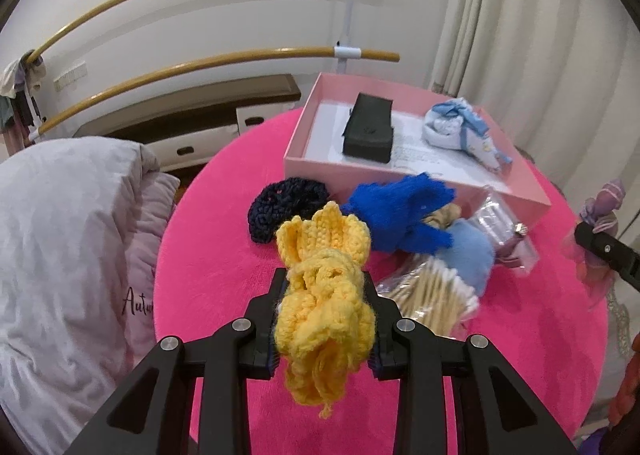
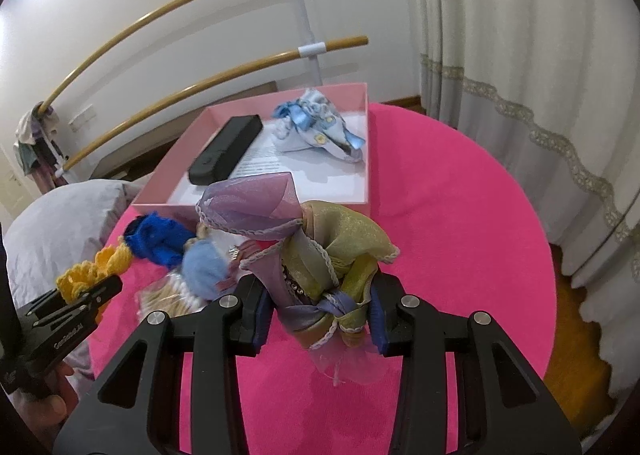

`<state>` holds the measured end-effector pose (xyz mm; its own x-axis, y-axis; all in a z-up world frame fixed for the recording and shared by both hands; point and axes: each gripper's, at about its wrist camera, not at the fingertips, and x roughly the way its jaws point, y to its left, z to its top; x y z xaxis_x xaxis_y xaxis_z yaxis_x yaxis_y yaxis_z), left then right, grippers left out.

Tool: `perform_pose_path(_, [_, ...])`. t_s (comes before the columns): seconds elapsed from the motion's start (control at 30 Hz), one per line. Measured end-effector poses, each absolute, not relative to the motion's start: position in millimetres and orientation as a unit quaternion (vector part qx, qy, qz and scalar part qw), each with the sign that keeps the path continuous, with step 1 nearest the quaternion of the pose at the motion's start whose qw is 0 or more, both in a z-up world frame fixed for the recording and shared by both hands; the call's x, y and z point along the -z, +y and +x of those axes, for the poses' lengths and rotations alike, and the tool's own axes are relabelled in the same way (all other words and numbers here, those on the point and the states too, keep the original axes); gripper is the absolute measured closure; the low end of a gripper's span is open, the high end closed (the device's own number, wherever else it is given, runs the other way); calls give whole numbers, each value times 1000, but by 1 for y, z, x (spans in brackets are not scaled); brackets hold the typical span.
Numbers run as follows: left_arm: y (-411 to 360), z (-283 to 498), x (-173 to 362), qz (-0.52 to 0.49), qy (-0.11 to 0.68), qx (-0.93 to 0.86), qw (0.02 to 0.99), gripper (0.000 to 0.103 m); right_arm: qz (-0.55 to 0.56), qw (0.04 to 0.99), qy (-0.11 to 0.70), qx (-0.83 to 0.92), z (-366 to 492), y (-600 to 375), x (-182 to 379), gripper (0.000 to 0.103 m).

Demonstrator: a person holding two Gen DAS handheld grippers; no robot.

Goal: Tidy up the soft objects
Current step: 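Carry both held items over the box and open both tools to drop them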

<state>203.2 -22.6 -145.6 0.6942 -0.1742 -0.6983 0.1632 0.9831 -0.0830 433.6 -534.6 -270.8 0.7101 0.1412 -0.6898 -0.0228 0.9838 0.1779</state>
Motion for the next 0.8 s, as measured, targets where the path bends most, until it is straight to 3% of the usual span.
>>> perform_pose_path(0.8, [-28, 109, 59, 2, 308, 107, 945, 73, 61, 940, 325, -87, 387, -513, 217, 67])
